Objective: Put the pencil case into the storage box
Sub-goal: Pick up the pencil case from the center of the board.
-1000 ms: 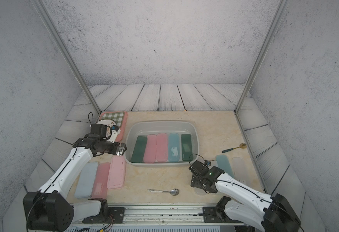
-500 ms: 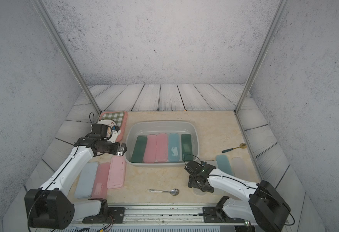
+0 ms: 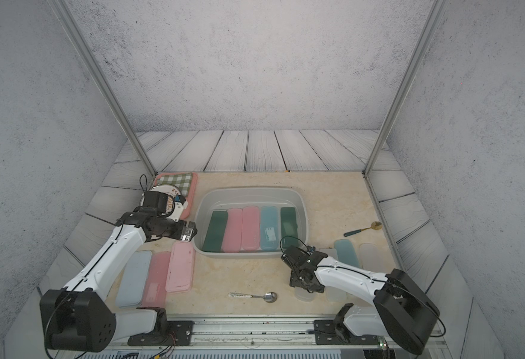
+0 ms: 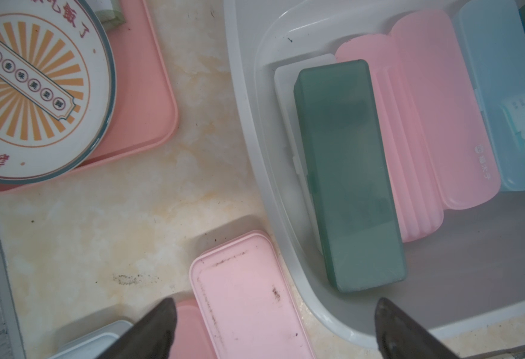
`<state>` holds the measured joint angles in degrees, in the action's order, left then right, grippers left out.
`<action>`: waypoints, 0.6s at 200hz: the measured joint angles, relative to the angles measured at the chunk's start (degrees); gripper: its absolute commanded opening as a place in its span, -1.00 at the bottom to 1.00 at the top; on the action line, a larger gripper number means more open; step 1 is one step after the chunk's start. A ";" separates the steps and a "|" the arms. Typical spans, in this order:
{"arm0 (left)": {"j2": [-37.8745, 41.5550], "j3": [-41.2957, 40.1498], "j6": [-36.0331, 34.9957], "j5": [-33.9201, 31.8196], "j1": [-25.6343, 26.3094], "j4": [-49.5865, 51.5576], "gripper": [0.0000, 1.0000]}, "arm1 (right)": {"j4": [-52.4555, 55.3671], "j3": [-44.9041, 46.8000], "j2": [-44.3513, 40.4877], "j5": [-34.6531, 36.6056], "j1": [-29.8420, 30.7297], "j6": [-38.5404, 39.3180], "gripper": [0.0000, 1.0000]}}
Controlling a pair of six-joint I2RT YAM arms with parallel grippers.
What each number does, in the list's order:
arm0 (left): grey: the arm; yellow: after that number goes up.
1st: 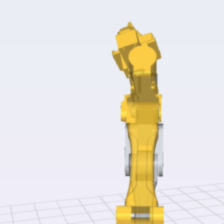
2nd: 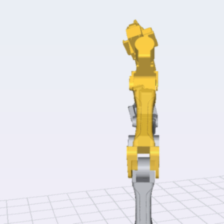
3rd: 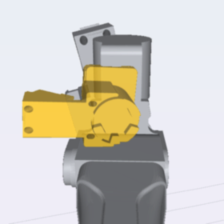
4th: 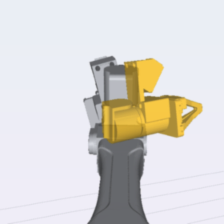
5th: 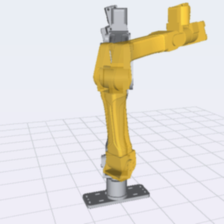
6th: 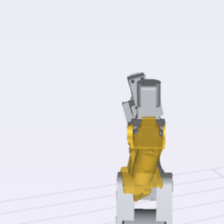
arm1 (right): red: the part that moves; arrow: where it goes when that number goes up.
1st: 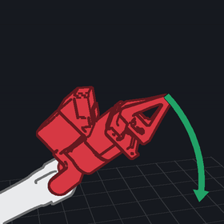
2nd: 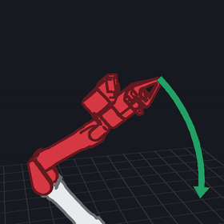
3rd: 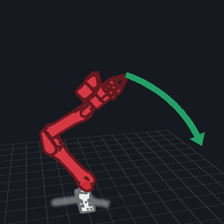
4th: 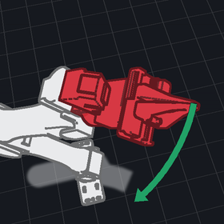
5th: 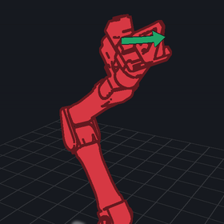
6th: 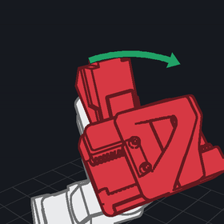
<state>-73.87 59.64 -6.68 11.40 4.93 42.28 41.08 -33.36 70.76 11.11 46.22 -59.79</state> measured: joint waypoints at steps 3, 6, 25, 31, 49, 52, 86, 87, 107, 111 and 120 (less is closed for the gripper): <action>-0.04 0.00 -0.02 0.00 0.00 0.00 0.99 | 0.50 0.00 -0.63 0.13 0.17 -0.11 0.18; -0.11 0.00 0.00 0.00 0.00 0.00 0.99 | 1.07 -0.02 -1.51 0.28 0.35 -0.28 0.18; -0.44 0.00 0.00 0.04 0.00 0.02 0.99 | 5.49 -0.81 -7.98 1.42 1.70 -1.62 0.16; -0.50 0.00 0.00 0.04 0.00 0.04 1.00 | 6.97 -1.27 -10.36 1.75 2.03 -2.21 0.15; -0.50 0.00 0.00 0.04 -0.02 0.22 0.99 | 12.07 -2.60 -16.94 2.95 2.54 -4.22 0.15; -0.50 0.00 0.00 0.07 -0.02 0.28 0.99 | 12.85 -2.73 -17.88 3.39 2.60 -4.55 0.14; -0.50 0.00 -0.02 0.42 -0.02 0.46 0.99 | 22.32 -5.49 -25.81 9.22 2.62 -8.66 0.13; -0.50 0.00 -0.02 0.42 -0.02 0.46 0.99 | 22.64 -5.64 -25.94 9.46 2.62 -8.76 0.14; -0.50 0.00 0.00 0.48 -0.02 0.55 0.99 | 27.54 -9.22 -26.69 14.12 2.62 -10.40 0.12; -0.50 0.00 -0.02 0.48 -0.02 0.57 0.99 | 28.46 -10.19 -26.67 15.26 2.62 -10.56 0.11; -0.50 0.00 0.00 0.42 -0.02 0.66 0.99 | 29.51 -12.41 -26.67 17.38 2.62 -10.03 0.10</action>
<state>-74.37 59.64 -6.68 11.81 4.91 42.94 70.59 -45.78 44.10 28.49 48.84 -69.82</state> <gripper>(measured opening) 0.994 0.767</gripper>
